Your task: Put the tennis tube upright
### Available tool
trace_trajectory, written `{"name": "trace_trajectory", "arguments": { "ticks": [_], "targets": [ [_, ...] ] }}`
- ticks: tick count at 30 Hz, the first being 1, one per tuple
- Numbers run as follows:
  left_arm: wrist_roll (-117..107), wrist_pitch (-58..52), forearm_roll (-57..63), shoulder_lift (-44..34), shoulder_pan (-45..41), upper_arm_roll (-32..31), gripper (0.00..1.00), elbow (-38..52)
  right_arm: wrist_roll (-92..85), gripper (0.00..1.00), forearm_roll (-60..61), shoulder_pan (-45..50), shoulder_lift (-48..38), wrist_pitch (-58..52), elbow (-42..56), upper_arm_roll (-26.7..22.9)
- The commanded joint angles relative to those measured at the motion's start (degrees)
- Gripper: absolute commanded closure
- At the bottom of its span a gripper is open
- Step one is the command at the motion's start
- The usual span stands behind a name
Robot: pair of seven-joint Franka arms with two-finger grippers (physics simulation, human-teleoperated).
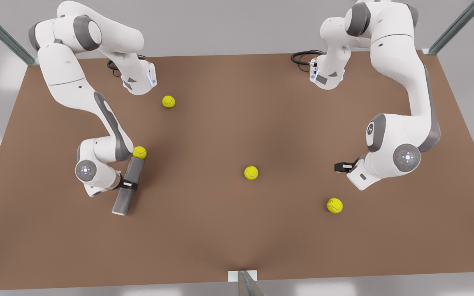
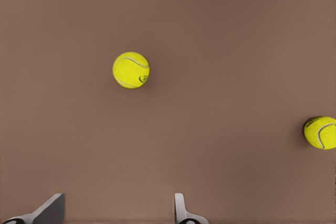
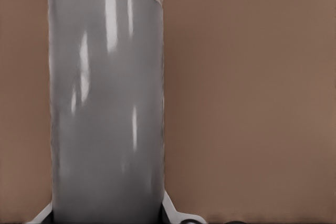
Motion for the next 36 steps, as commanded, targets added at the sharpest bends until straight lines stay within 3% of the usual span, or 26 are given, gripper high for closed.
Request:
{"name": "trace_trajectory", "arguments": {
  "ticks": [1,7,15,23,33,36],
  "targets": [
    [0.0,0.0,0.0,0.0,0.0,0.0,0.01,0.0,-4.7,0.22,6.9,0.0,-0.3,0.8,-0.3,0.0],
    [0.0,0.0,0.0,-0.2,0.0,0.0,0.01,0.0,-4.6,0.22,7.2,0.5,-5.3,-1.1,-0.8,3.6],
    [0.3,-1.3,0.4,-0.1,0.6,0.3,0.01,2.1,-5.1,0.21,7.3,1.1,-7.4,-2.1,0.7,14.6],
    [-0.1,-2.2,0.0,-0.1,0.5,0.1,0.01,2.1,-6.2,0.21,6.8,16.1,-6.9,-1.0,3.5,14.8],
    [0.5,-3.9,0.6,-2.0,0.6,0.0,0.01,2.8,-12.4,0.21,-9.2,33.4,13.2,-1.0,29.4,14.2],
    [3.2,-5.5,0.8,-3.8,0.7,0.0,0.01,2.8,-21.4,0.21,-16.0,35.9,17.0,0.5,32.8,14.1]
  ]
}}
